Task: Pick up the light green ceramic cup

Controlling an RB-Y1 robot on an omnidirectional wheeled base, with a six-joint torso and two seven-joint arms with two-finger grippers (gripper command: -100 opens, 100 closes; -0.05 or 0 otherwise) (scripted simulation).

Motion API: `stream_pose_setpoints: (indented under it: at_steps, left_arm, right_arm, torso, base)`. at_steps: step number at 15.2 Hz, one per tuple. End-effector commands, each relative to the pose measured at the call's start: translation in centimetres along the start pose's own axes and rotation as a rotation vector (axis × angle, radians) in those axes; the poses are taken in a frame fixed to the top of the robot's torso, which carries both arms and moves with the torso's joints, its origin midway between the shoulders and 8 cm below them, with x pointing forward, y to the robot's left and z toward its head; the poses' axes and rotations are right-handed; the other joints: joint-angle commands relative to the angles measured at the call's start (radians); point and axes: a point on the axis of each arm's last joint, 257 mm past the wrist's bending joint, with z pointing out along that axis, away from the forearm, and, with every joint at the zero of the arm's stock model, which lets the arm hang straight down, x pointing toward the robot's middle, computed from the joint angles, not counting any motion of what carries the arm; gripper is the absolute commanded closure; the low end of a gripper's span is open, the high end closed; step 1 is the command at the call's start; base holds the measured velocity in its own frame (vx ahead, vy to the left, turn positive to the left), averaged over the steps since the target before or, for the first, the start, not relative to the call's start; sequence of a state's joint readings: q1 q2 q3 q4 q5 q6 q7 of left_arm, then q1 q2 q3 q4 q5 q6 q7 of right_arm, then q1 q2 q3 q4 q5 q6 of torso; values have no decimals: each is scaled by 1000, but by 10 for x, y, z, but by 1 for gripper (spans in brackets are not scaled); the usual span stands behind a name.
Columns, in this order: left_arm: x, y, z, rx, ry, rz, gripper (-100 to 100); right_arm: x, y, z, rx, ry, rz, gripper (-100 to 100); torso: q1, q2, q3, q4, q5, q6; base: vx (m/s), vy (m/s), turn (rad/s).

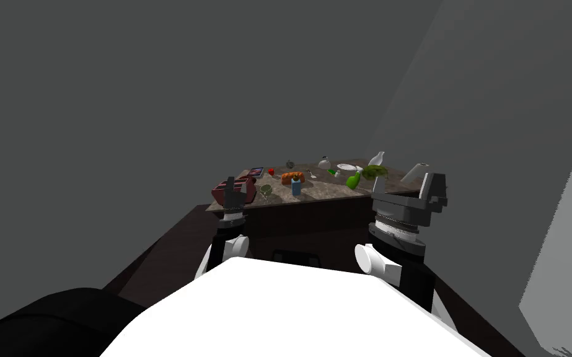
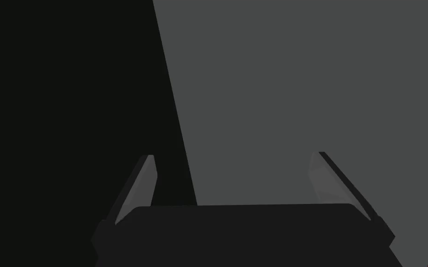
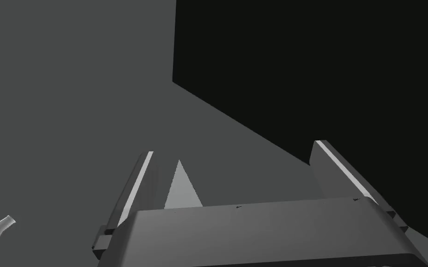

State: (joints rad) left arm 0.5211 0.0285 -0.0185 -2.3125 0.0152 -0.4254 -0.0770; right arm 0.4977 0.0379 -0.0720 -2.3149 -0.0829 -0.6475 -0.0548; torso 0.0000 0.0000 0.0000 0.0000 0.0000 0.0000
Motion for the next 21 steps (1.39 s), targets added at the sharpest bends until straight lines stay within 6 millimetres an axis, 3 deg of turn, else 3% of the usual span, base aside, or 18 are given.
stream_pose_setpoints:
  at_steps: [1, 10, 21]
  left_arm:
    - [1, 8, -1, -29, 36, 7, -100]
    - [-7, 46, -6, -170, 96, 2, -100]
    - [-33, 103, -22, -401, 111, -23, -100]
  right_arm:
    - [0, 0, 0, 0, 0, 0, 0]
    - [0, 0, 0, 0, 0, 0, 0]
    - [0, 0, 0, 0, 0, 0, 0]
  torso:
    - [0, 0, 0, 0, 0, 0]
    - [-1, -2, -1, 0, 0, 0]
    - [-2, -2, -1, -1, 0, 0]
  base:
    - [7, -7, -47]
    - [22, -20, -55]
    - [28, -25, -69]
